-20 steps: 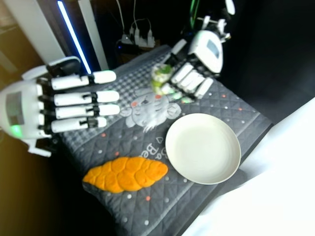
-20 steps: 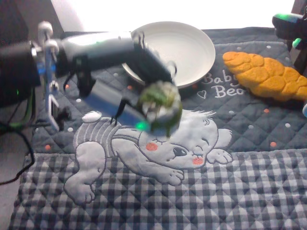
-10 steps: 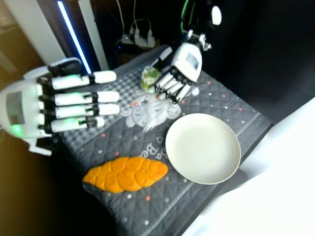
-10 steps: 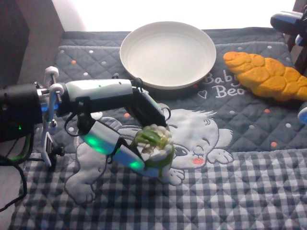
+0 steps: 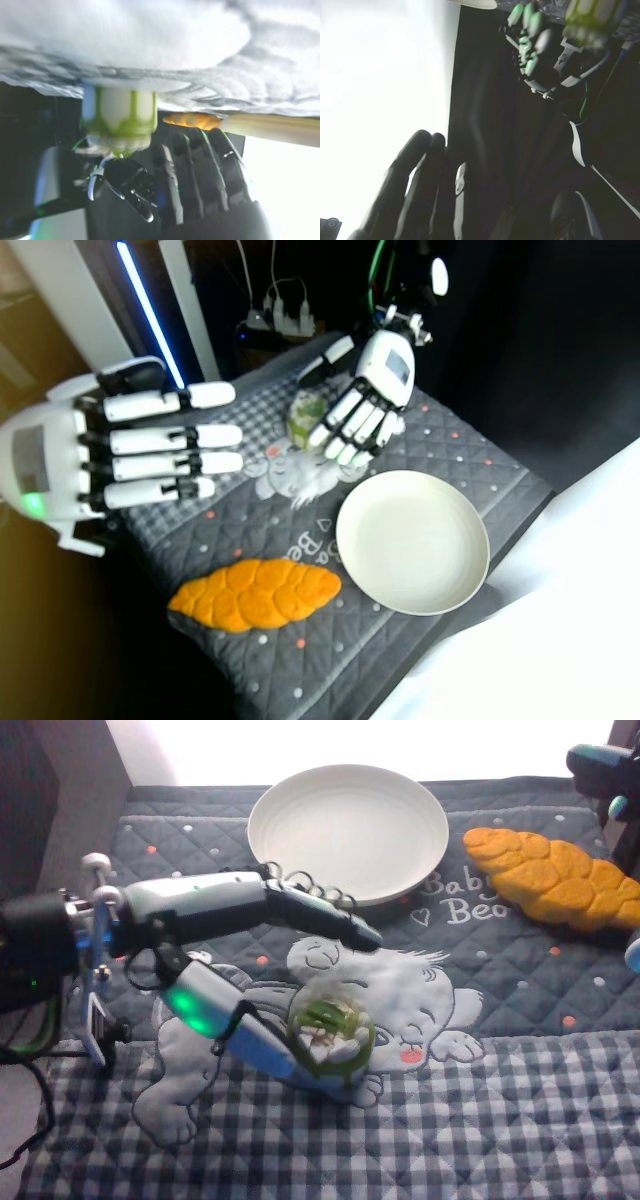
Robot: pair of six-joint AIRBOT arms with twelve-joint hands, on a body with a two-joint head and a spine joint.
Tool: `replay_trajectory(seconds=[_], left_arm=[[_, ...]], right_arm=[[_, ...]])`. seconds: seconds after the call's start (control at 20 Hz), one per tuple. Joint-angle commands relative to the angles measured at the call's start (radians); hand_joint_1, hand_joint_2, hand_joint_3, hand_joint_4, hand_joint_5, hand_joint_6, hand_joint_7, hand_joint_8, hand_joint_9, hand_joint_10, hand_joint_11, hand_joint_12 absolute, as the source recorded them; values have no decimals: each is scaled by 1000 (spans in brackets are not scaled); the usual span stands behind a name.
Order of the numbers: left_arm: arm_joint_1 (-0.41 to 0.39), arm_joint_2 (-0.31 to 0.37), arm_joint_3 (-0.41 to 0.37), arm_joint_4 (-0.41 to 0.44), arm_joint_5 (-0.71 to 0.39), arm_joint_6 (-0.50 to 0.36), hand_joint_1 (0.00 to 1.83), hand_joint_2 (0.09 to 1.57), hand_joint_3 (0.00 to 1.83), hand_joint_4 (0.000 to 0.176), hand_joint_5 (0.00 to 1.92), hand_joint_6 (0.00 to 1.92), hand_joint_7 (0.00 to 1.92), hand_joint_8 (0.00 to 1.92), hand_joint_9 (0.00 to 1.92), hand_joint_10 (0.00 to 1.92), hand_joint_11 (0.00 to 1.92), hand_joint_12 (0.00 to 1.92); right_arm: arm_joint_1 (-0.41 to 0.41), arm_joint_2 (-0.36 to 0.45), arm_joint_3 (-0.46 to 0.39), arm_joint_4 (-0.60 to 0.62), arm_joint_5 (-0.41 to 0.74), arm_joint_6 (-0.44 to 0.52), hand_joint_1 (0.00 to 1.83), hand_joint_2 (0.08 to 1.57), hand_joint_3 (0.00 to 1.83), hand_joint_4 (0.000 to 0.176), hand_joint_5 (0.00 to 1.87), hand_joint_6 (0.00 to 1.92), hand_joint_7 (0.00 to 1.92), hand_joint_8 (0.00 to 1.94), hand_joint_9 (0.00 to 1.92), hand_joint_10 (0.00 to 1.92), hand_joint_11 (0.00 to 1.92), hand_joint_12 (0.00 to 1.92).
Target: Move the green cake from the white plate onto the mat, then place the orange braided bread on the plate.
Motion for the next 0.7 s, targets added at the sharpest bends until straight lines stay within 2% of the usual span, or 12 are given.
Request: replay_trajectory(seconds=[0.0,0.05,0.15,0.2,0.25,0.35,0.4,0.45,0.5,0.55,0.6,0.65], left_arm=[[-6,30,-10,-93,-130,27,1018,682,0,134,237,0,153,1,149,1,0,558],[-6,58,-38,-141,-148,87,1033,670,0,140,187,0,127,0,123,0,0,540],[2,104,-76,-225,-203,163,984,715,0,92,79,1,96,0,95,0,0,469],[19,118,-87,-278,-243,192,910,740,2,113,15,0,27,0,52,0,0,536],[40,132,-96,-326,-277,221,877,671,2,121,14,0,118,0,185,6,0,803],[87,165,-122,-424,-348,290,913,602,0,117,69,5,114,0,199,2,5,842],[106,179,-135,-452,-369,314,848,674,6,86,119,4,135,1,201,1,3,880],[138,207,-171,-512,-419,372,846,678,0,38,255,7,309,6,365,18,82,981],[162,224,-195,-552,-463,416,846,678,0,38,255,7,309,6,365,18,82,981],[190,241,-218,-598,-522,454,717,721,15,37,199,0,190,0,252,2,24,902],[213,253,-235,-633,-566,482,717,721,15,37,199,0,190,0,252,2,24,902],[237,263,-247,-666,-605,507,758,714,4,15,172,8,106,2,155,2,0,649]], right_arm=[[8,13,0,25,94,6,493,908,0,78,229,0,234,0,377,2,22,1647],[8,20,2,24,88,6,554,869,0,90,230,1,223,0,366,0,13,1649],[9,31,10,25,77,6,663,816,0,126,280,5,282,9,392,11,5,1660],[9,33,15,28,71,6,701,784,0,136,283,5,290,10,376,3,0,1656],[9,37,21,33,61,5,750,734,0,104,264,0,328,6,381,3,2,1548],[9,41,36,45,39,5,764,730,0,109,267,1,331,4,380,2,0,1493],[9,41,39,49,33,5,752,726,0,135,268,0,302,2,350,5,0,1389],[9,41,47,58,16,5,803,784,4,132,265,1,259,1,298,3,0,1221],[9,41,53,64,2,5,803,784,4,132,265,1,259,1,298,3,0,1221],[9,41,61,74,-15,5,766,778,0,102,288,3,271,3,288,3,0,1261],[9,40,70,84,-35,5,766,778,0,102,288,3,271,3,288,3,0,1261],[9,39,79,92,-51,5,725,804,6,109,282,0,276,1,280,4,0,1145]])
